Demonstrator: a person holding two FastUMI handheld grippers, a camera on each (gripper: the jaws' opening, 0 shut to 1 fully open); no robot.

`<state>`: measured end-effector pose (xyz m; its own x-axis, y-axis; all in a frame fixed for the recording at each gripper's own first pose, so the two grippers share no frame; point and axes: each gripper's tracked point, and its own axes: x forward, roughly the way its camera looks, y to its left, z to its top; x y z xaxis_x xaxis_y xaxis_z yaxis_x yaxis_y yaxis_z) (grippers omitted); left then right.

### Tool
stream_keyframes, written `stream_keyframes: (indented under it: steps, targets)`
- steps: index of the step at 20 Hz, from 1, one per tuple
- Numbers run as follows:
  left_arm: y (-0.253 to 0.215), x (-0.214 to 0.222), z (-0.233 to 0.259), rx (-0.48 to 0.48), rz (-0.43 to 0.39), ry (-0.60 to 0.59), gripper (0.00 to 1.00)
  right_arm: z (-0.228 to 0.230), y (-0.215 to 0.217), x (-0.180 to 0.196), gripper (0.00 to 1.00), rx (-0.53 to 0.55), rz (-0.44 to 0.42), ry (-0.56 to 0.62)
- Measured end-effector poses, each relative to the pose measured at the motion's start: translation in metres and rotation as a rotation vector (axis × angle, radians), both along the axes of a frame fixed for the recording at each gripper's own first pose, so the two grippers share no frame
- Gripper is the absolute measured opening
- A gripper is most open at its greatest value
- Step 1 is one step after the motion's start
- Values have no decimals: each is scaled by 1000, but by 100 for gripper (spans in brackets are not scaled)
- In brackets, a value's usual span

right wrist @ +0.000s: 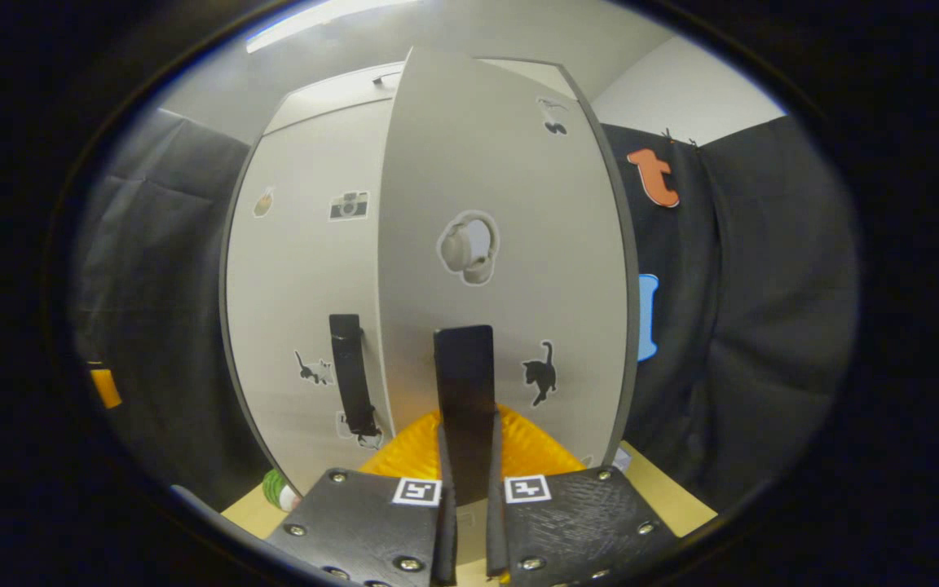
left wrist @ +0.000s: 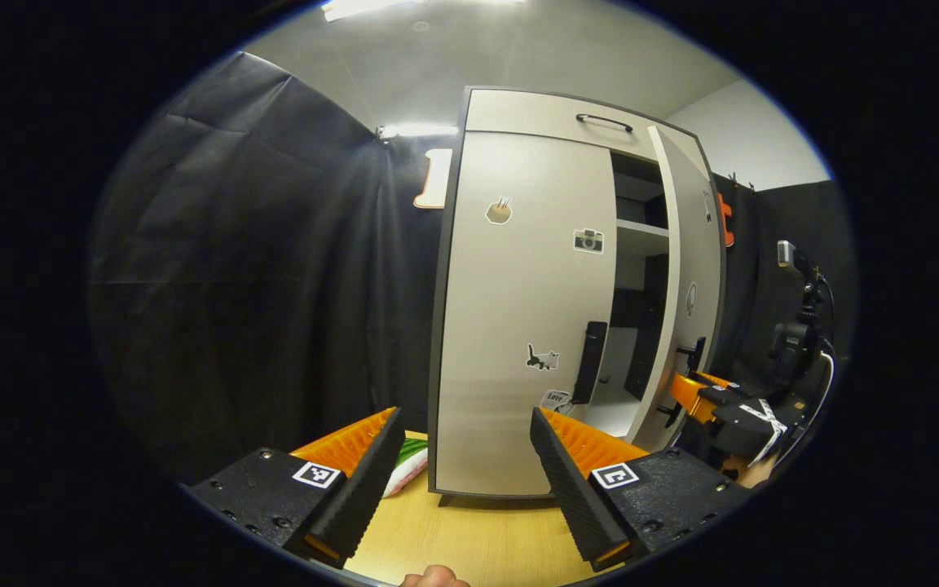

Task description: Open the right door of the double-door shoe cabinet with the right hand, and open the left door with the left hand.

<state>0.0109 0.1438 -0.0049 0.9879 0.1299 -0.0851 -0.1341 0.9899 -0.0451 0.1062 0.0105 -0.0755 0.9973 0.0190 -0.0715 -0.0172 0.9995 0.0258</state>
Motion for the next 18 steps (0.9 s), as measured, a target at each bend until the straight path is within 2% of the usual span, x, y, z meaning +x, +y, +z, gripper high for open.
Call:
stream_keyframes:
  steps: [14,18]
  targets:
    - [2,42,-8,-18,-103,37,96,2,-29,-27,13,10,-73,-16]
    - [-3,52,-12,-24,-134,44,96,3,-43,-35,10,13,-87,-14]
